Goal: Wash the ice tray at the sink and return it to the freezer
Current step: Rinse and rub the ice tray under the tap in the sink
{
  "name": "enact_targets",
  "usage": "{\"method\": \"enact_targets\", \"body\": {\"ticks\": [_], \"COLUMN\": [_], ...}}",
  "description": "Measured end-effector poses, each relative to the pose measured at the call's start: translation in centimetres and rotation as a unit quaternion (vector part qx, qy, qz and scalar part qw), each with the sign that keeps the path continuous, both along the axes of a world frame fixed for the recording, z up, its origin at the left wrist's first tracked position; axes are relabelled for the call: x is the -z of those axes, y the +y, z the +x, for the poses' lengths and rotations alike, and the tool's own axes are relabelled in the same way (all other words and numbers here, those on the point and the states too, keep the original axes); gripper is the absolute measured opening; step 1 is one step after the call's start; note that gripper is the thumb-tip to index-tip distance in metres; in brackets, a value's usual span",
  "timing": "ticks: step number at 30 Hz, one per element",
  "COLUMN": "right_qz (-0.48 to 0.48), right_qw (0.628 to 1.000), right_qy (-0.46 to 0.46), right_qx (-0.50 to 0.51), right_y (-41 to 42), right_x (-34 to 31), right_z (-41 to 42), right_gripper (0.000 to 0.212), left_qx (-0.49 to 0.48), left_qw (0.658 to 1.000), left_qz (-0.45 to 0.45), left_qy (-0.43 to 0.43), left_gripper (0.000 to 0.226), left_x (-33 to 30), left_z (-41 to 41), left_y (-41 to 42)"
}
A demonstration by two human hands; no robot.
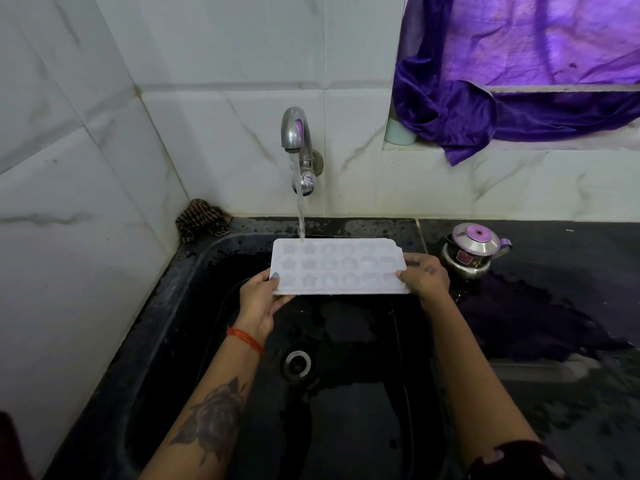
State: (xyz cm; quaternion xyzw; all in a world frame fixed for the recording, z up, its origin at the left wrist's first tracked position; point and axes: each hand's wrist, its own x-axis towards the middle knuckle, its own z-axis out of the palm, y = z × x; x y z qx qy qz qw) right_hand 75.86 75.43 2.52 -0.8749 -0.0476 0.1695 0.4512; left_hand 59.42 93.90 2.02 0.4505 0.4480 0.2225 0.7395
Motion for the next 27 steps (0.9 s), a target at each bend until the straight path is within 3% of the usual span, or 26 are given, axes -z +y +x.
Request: {"method": "enact_targets", "body": {"ticks": [14, 27], "right_qz": [-0.015, 0.027], "right_qw": [0.999, 0.998], "right_qy": [0.009, 0.005], "right_qx": [-0.036, -0.062], "right_y": [3.8, 6.2], "right_x": [-0.1, 0.3], "right_z": [-2.1, -3.4], "right_gripper": [0.039, 0.041], "left_qx": [-0.071, -0.105], "left_qw": [0.997, 0.993], "left_qz": [-0.015, -0.026], "left_qy": [-0.004, -0.047], "left_gripper": [0.030, 0.033], "left_x": [0.7, 1.3], "left_z": [-2.8, -3.9], "left_y": [2.5, 4.3]}}
